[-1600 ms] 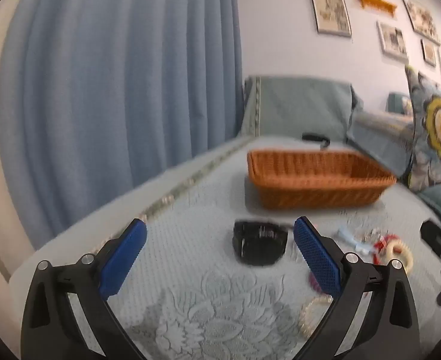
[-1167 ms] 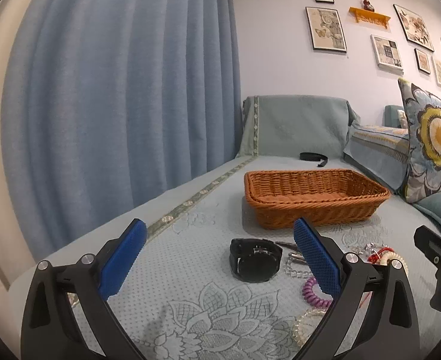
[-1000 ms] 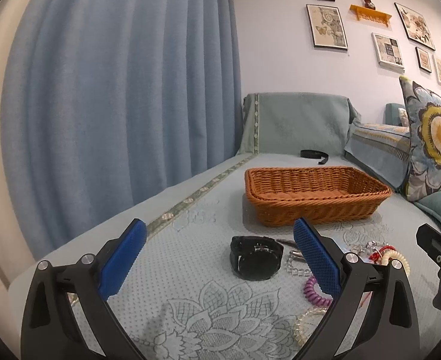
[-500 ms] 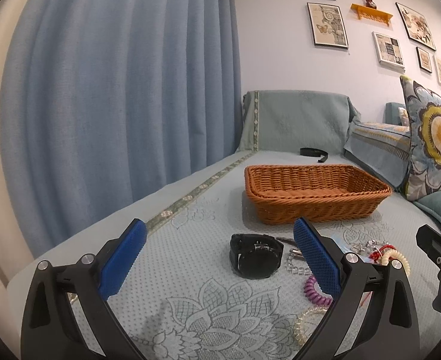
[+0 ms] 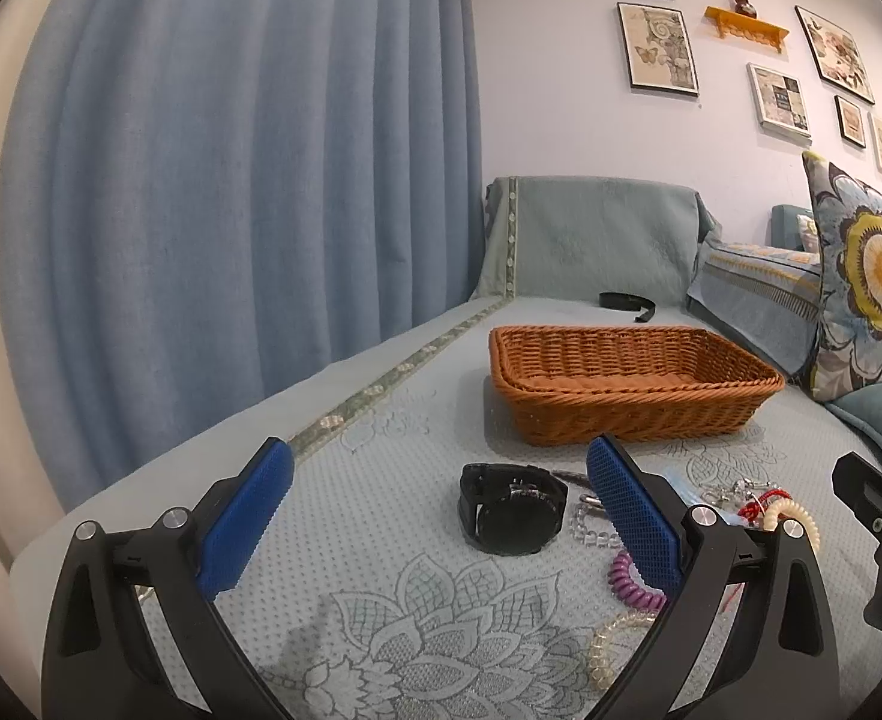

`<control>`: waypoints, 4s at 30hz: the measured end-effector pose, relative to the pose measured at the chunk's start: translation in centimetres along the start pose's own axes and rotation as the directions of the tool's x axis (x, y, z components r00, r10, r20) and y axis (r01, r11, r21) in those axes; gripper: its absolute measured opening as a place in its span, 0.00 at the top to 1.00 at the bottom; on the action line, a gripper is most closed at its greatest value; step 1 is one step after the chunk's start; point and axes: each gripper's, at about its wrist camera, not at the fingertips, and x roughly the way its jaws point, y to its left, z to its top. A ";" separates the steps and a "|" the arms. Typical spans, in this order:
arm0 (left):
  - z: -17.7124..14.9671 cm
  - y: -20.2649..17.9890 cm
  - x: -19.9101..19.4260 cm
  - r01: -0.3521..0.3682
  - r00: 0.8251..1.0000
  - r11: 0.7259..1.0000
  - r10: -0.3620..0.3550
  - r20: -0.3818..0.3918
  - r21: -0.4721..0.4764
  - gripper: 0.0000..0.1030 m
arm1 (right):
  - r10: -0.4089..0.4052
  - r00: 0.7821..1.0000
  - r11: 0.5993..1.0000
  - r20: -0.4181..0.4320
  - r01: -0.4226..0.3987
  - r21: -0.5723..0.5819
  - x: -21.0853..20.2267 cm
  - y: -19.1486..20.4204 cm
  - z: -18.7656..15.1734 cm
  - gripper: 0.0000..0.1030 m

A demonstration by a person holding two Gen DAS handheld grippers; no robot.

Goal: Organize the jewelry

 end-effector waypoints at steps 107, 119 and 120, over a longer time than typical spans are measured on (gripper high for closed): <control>9.9 -10.1 20.4 0.336 0.852 0.942 -0.314 -0.418 -0.023 0.93 | 0.202 0.868 0.975 -0.453 -0.132 0.181 25.6 -5.1 11.1 0.91; 8.9 -9.0 20.2 0.350 0.852 0.935 -0.345 -0.394 -0.060 0.42 | 0.171 0.846 0.982 -0.505 -0.108 0.152 27.1 -4.8 9.8 0.72; 9.2 -8.8 19.6 0.356 0.854 0.932 -0.353 -0.383 -0.064 0.42 | 0.171 0.853 0.983 -0.493 -0.111 0.149 26.6 -5.1 9.9 0.70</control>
